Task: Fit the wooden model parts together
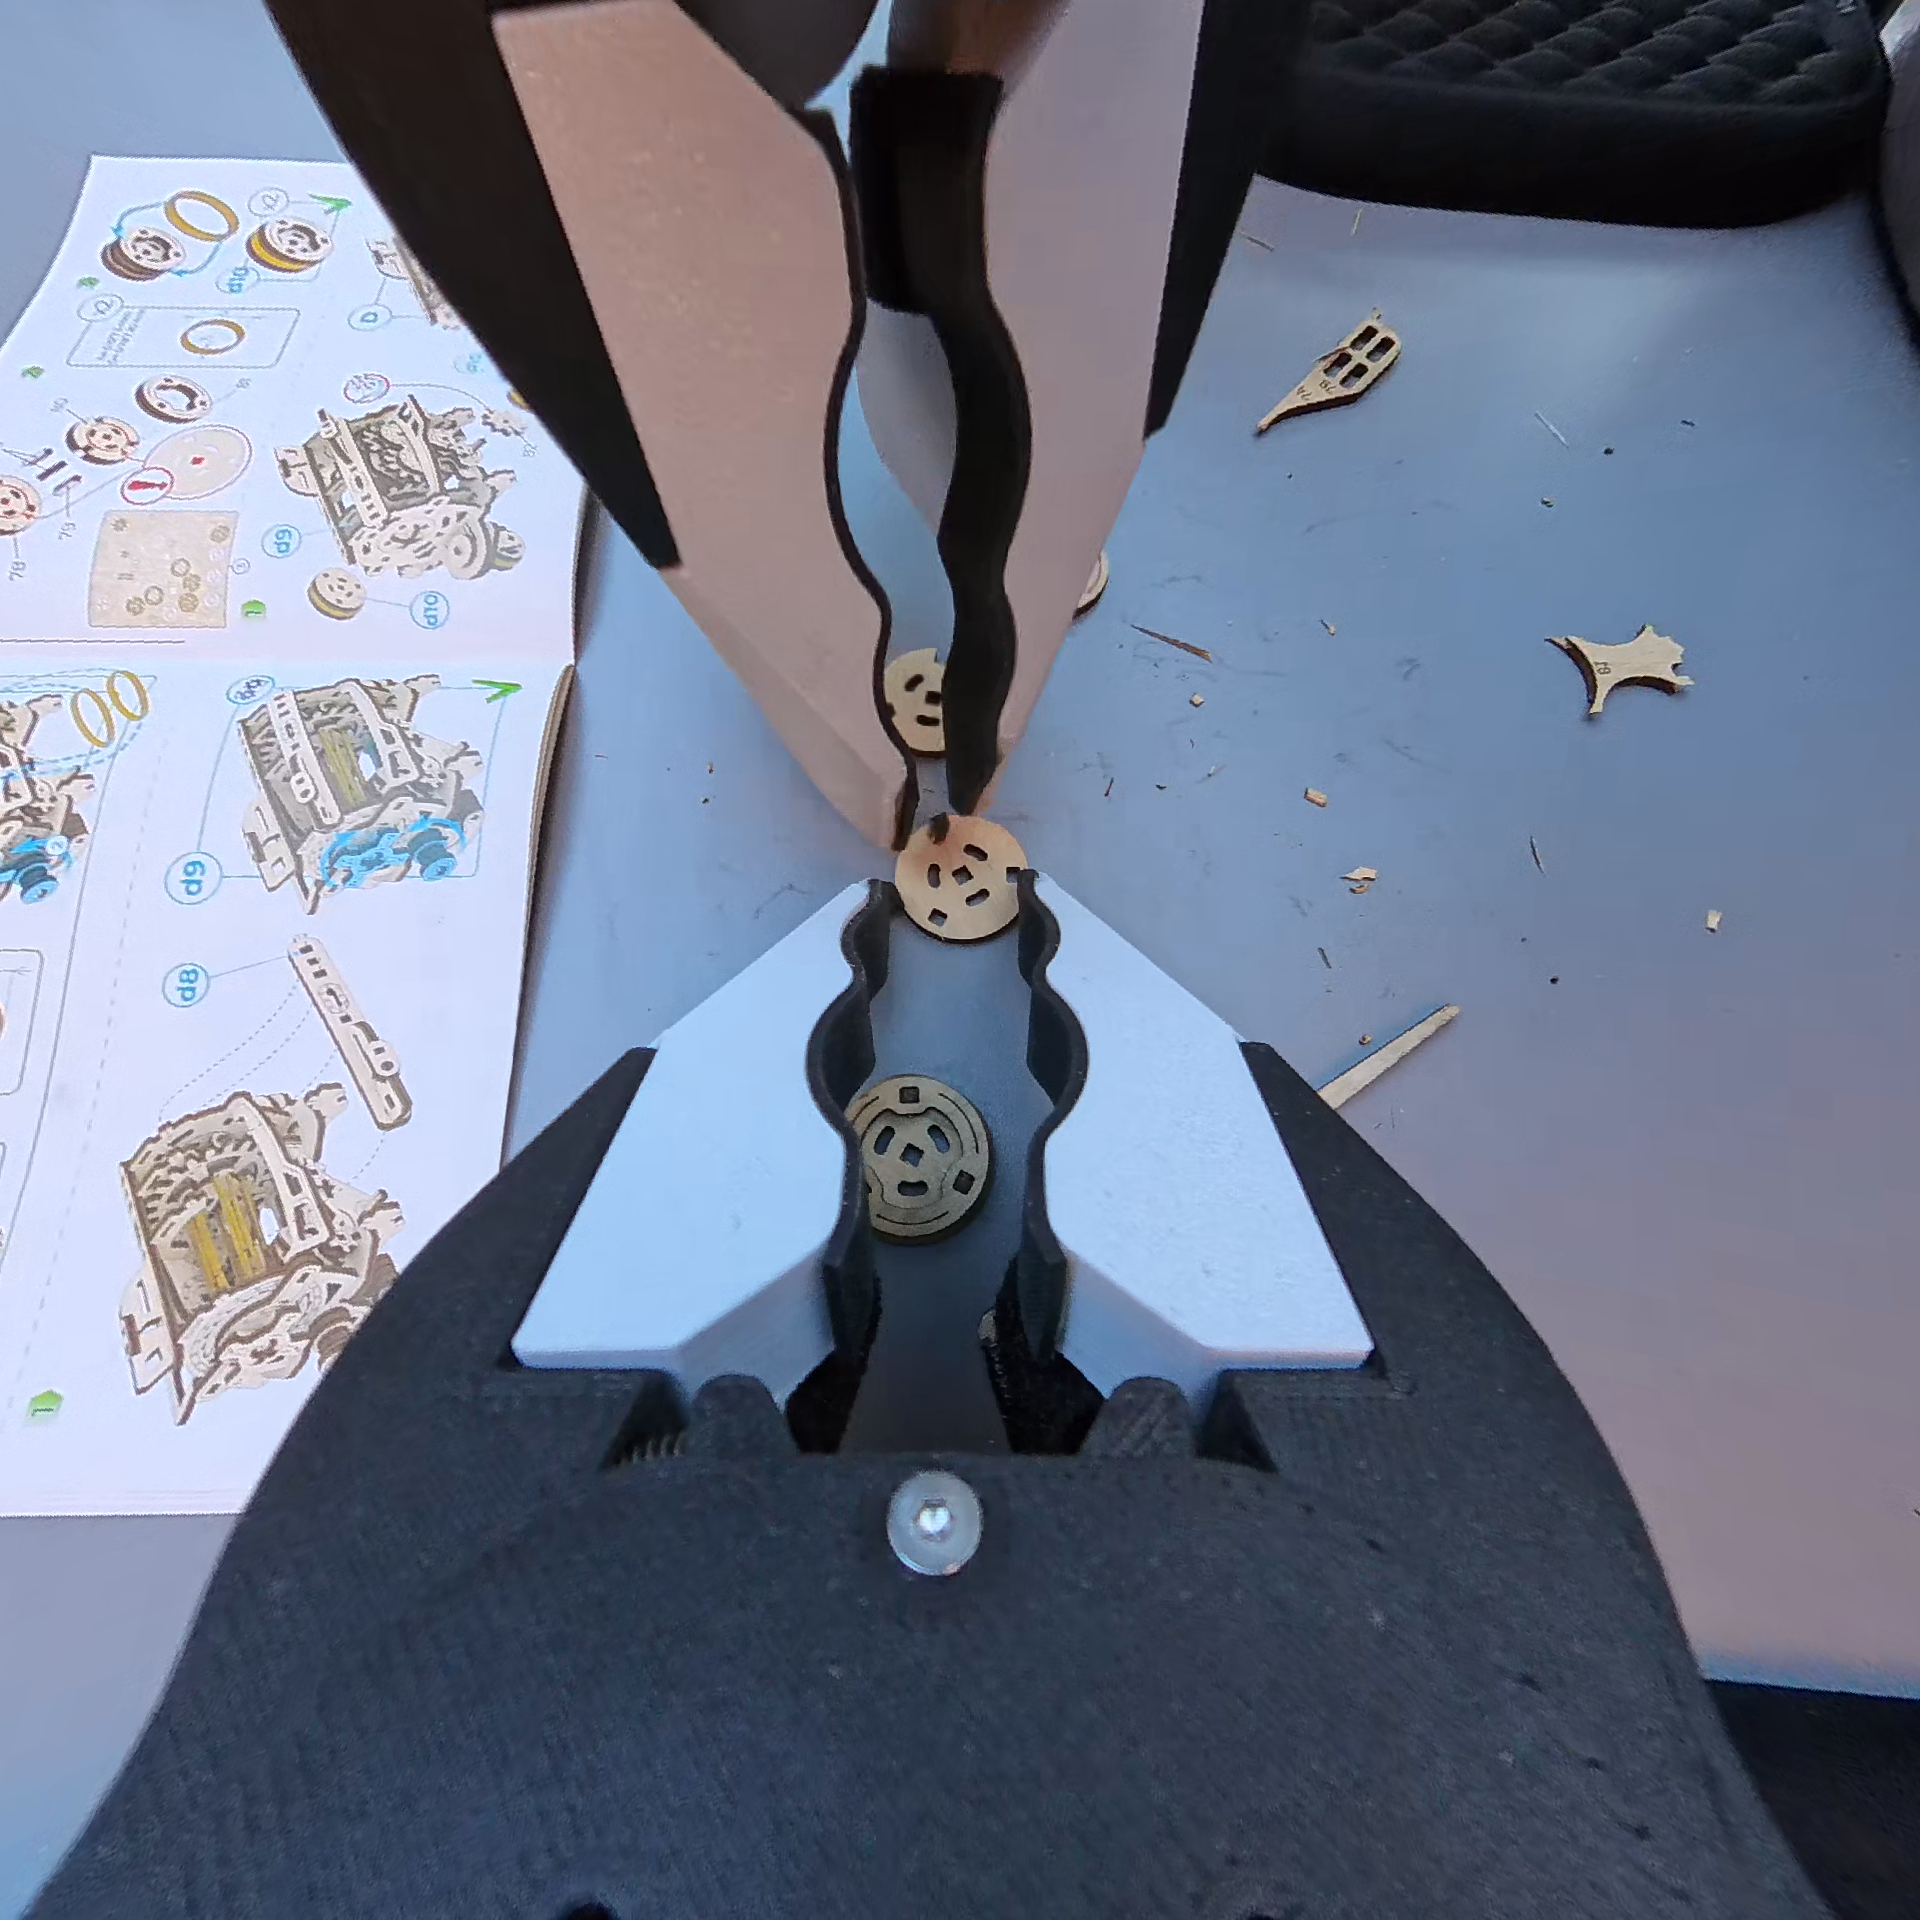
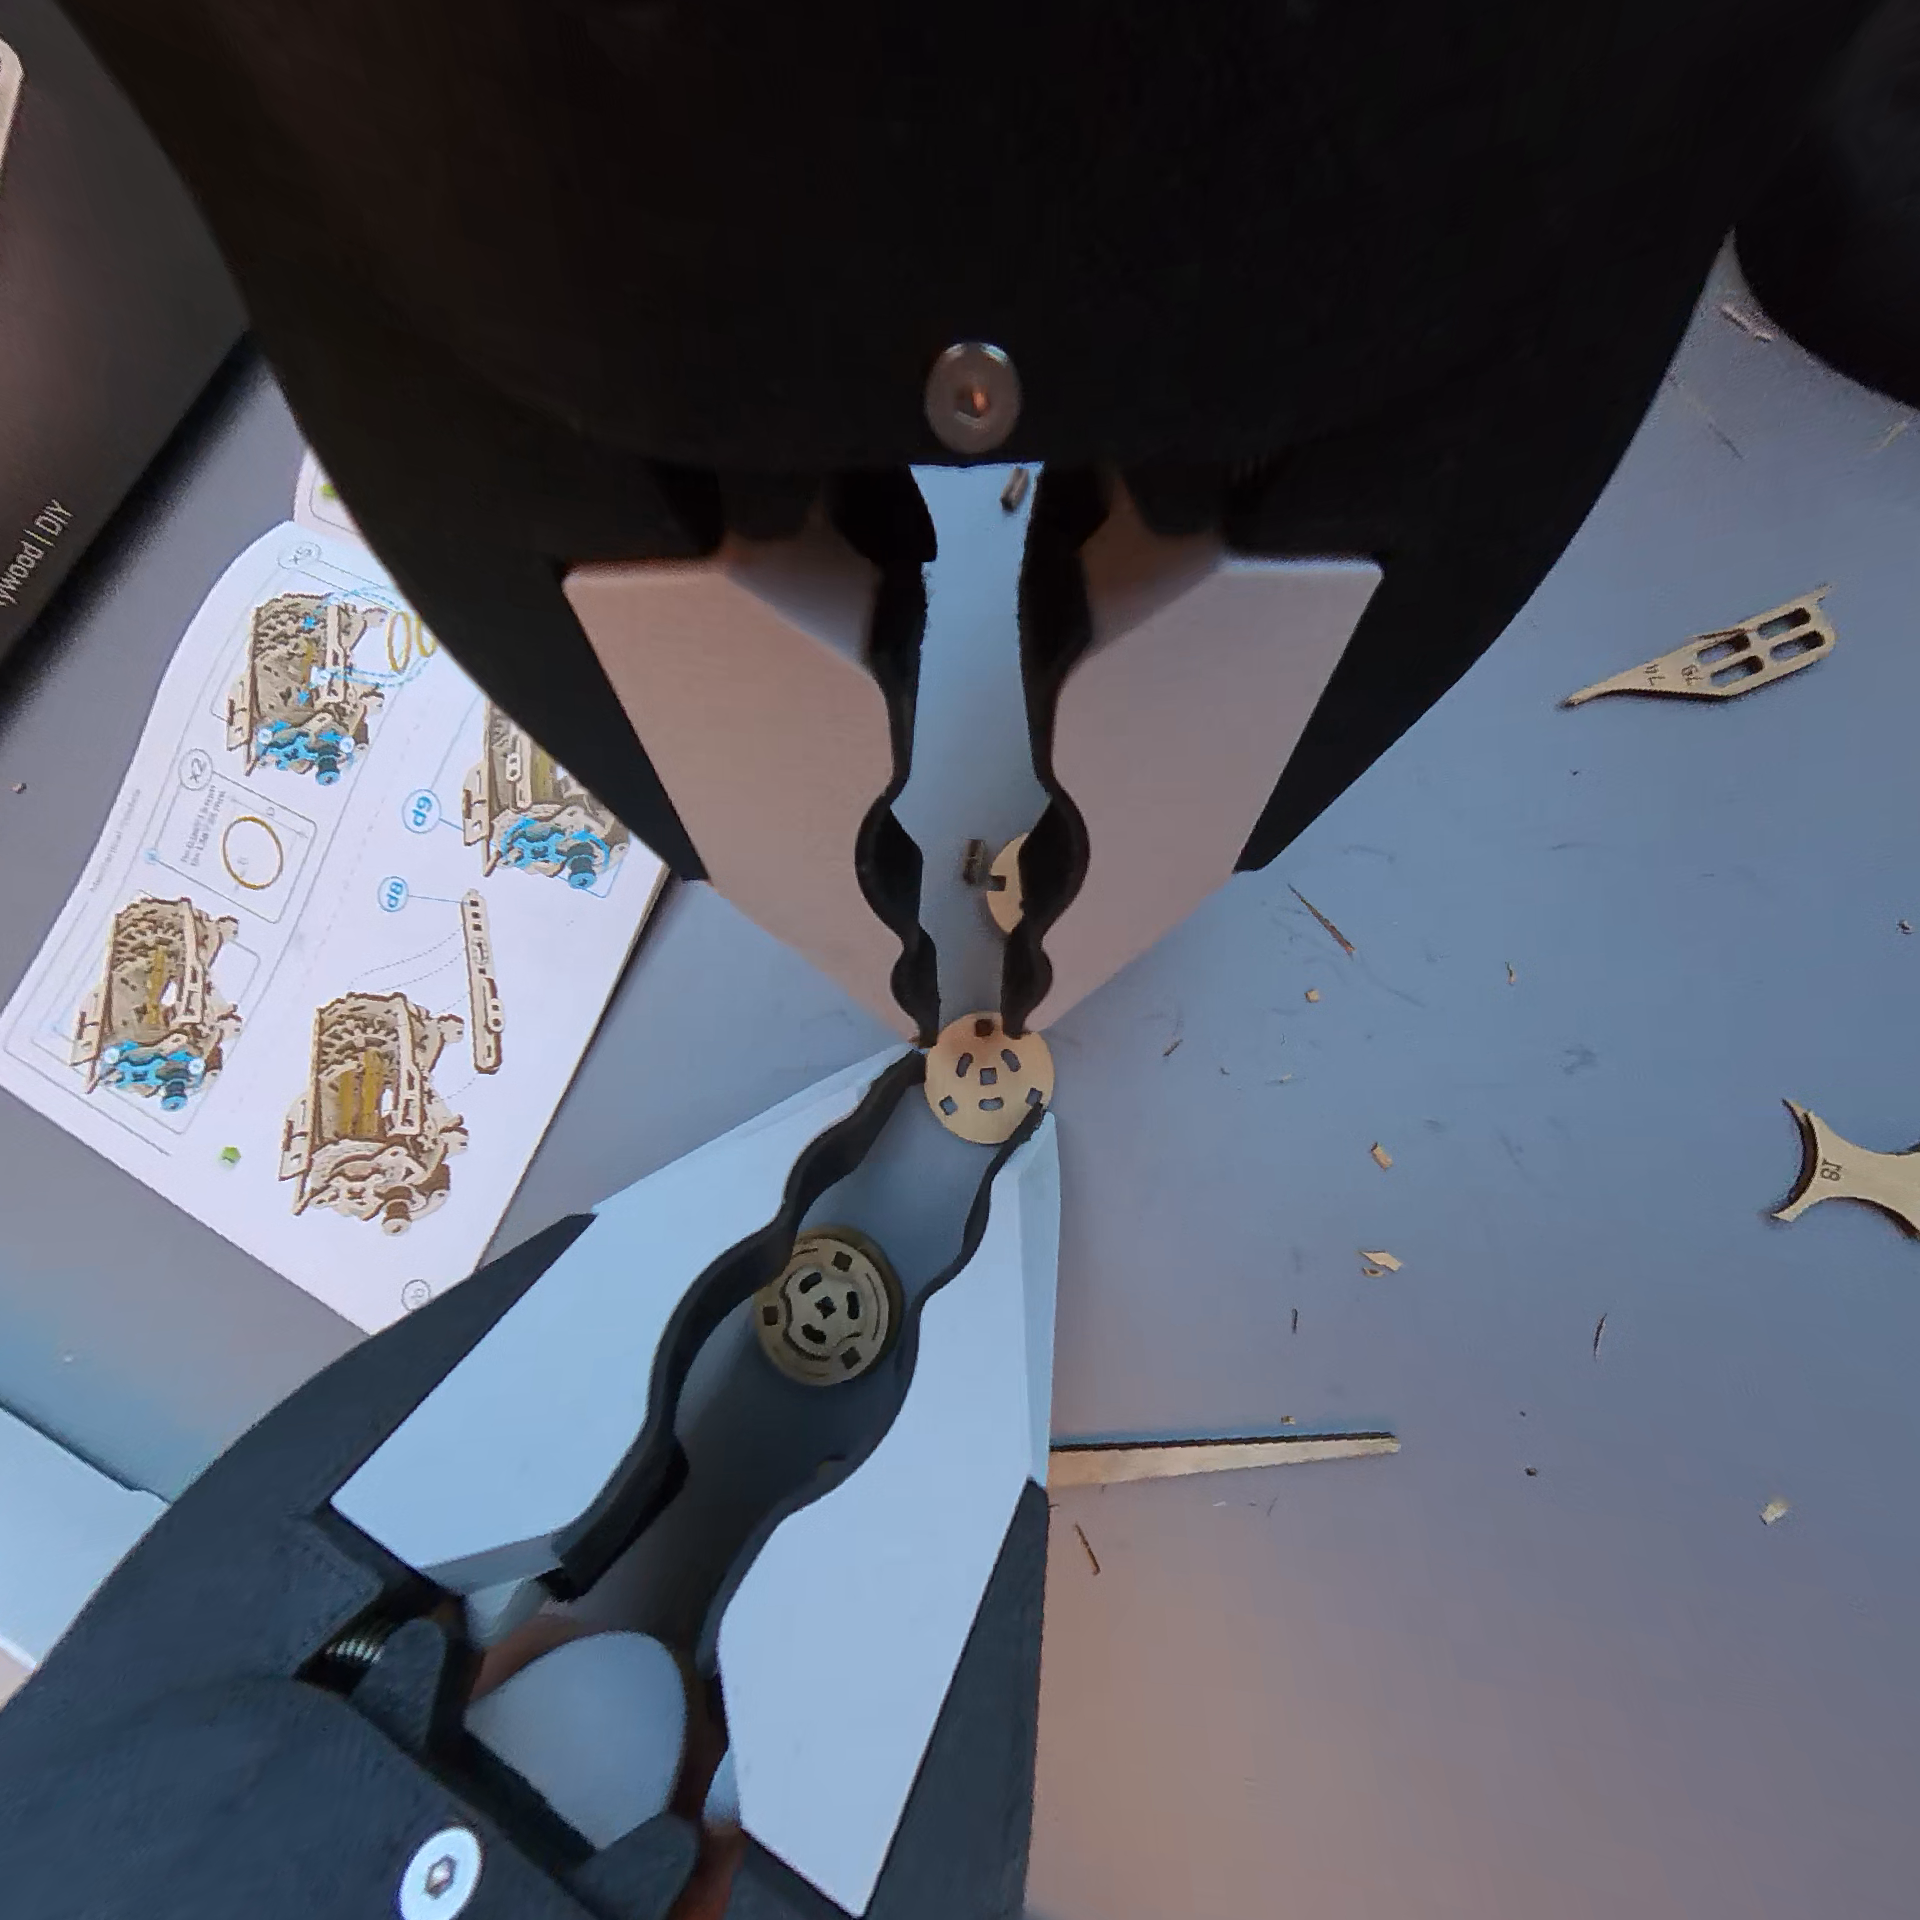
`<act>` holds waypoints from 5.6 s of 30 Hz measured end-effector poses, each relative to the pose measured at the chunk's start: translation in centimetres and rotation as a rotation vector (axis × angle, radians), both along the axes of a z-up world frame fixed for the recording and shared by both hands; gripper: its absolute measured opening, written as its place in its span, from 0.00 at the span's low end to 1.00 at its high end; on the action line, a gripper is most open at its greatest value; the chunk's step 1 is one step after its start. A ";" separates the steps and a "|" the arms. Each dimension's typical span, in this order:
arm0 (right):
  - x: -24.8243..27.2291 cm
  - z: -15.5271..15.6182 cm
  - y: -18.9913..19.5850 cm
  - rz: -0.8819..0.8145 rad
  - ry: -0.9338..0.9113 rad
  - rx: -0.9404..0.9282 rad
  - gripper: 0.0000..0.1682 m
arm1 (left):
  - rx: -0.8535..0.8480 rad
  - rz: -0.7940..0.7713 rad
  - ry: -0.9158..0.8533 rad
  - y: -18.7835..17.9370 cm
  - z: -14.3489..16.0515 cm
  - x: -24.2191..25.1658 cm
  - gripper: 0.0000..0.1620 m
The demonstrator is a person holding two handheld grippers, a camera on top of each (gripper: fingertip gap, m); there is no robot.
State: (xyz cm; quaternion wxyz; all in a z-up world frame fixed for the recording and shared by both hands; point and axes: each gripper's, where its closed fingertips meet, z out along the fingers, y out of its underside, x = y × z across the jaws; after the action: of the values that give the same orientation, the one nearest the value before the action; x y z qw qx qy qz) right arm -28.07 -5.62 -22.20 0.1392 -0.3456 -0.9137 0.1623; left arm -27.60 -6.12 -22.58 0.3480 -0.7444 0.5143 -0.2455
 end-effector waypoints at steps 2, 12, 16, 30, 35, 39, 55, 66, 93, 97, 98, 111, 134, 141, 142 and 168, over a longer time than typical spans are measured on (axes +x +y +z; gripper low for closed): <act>0.1 -0.2 -0.1 0.012 -0.017 0.001 0.03 | -0.001 0.000 0.000 0.0 0.0 0.0 0.14; 0.1 -0.4 -0.1 -0.014 -0.126 0.018 0.03 | -0.001 0.000 -0.001 0.0 0.0 0.0 0.14; 0.3 -0.6 -0.1 -0.007 -0.146 0.040 0.01 | -0.002 0.000 -0.001 0.0 0.0 0.0 0.14; 0.2 -0.4 -0.2 0.017 -0.166 0.078 0.01 | -0.002 -0.002 -0.001 0.0 0.0 0.0 0.14; 0.3 -0.4 -0.2 0.039 -0.158 0.071 0.01 | -0.001 -0.002 -0.001 0.0 0.0 0.0 0.14; 0.3 -0.4 -0.2 0.030 -0.127 0.026 0.01 | -0.002 -0.002 -0.001 0.0 0.0 0.0 0.14; 0.2 -0.5 -0.2 -0.006 -0.118 -0.012 0.02 | 0.026 -0.018 -0.098 -0.2 1.9 0.3 0.06; 0.3 0.7 0.6 -0.009 -0.085 0.051 0.08 | 0.018 0.023 -0.119 0.1 2.4 -1.0 0.16; 0.5 -0.3 0.1 0.029 -0.097 0.073 0.01 | 0.004 0.004 0.006 0.2 0.0 0.4 0.15; 0.6 -0.3 0.1 0.014 -0.074 0.025 0.01 | 0.000 0.008 0.004 0.2 0.0 0.4 0.14; 0.6 -0.3 0.1 0.010 -0.071 0.018 0.01 | 0.000 0.008 0.004 0.2 0.0 0.4 0.14; 0.6 -0.3 0.1 0.016 -0.031 -0.052 0.01 | -0.003 0.011 0.002 0.2 0.0 0.4 0.14; 0.3 0.1 0.1 0.084 -0.087 0.050 0.02 | -0.006 0.011 0.000 0.2 0.0 0.4 0.14; 0.4 0.1 0.0 0.067 -0.125 0.049 0.01 | -0.006 0.011 0.000 0.2 0.0 0.4 0.14; 0.4 0.1 0.0 0.065 -0.129 0.050 0.01 | -0.006 0.011 0.000 0.2 0.0 0.4 0.14; 0.6 -0.4 0.1 0.040 -0.069 -0.030 0.01 | -0.009 0.013 -0.001 0.2 0.0 0.4 0.14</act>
State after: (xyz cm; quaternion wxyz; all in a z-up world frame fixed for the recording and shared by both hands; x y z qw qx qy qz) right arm -27.51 -5.54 -22.58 0.0991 -0.3347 -0.9222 0.1666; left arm -27.24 -5.94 -22.61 0.3464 -0.7492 0.5081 -0.2458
